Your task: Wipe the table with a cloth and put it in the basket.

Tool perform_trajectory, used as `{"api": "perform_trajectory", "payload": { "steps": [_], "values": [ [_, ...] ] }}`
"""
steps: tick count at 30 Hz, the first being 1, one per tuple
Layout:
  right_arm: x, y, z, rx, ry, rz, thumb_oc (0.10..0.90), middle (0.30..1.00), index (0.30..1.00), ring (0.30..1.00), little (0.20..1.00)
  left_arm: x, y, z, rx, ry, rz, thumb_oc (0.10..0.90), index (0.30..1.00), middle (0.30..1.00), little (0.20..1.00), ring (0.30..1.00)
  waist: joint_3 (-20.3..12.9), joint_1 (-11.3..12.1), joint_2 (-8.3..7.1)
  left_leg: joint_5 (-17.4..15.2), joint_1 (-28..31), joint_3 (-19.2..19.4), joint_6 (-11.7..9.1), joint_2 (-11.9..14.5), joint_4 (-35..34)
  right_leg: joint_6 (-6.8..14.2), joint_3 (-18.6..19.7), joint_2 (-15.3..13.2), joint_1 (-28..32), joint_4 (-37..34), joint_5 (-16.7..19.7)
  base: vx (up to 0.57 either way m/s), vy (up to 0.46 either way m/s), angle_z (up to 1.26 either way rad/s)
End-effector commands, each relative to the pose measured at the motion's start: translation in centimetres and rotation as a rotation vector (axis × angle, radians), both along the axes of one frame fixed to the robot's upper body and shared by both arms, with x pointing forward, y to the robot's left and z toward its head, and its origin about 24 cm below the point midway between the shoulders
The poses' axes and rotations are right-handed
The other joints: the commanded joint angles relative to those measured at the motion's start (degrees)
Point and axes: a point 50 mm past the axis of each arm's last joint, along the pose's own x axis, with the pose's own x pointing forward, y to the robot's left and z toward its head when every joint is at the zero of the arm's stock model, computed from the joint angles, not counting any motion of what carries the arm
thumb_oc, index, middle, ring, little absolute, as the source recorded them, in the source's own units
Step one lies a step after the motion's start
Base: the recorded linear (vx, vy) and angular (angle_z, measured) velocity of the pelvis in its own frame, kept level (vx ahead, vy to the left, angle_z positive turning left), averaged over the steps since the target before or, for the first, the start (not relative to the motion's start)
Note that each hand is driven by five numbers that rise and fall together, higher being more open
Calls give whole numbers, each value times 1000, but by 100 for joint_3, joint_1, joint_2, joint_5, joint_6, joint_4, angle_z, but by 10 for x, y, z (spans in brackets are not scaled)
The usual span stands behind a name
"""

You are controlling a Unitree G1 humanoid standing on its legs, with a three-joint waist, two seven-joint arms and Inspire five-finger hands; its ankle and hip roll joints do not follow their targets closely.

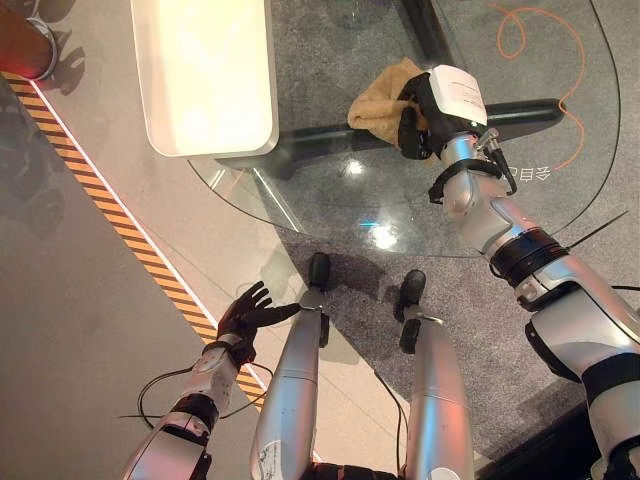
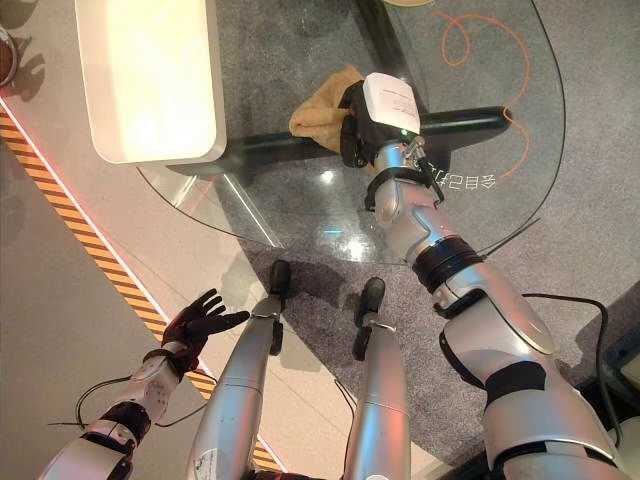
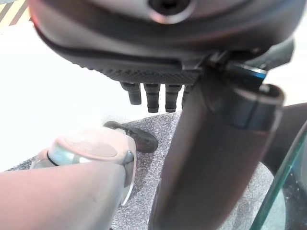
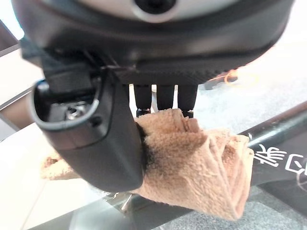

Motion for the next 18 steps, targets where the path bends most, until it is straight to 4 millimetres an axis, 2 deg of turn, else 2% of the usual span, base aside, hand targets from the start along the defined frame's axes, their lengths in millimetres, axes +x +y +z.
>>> {"api": "perform_trajectory", "payload": {
  "steps": [1, 18],
  "values": [
    [-26, 53, 90, -85, -321, 215, 100, 300, 300, 300, 200, -13, -4, -11, 24, 23, -8, 800, 900, 900, 900, 900, -133, -33, 365, -101, 176, 231, 511, -518, -77, -165, -584, 193, 114, -233, 133, 0, 0, 0],
    [-28, 78, 79, -238, -248, 294, 100, 300, 300, 300, 200, -12, -7, -10, 32, 18, -29, 800, 900, 900, 900, 900, -133, 45, 386, -77, 153, 193, 512, -542, -74, -159, -627, 140, 95, -228, 152, 1, -1, 0]
  ]
}}
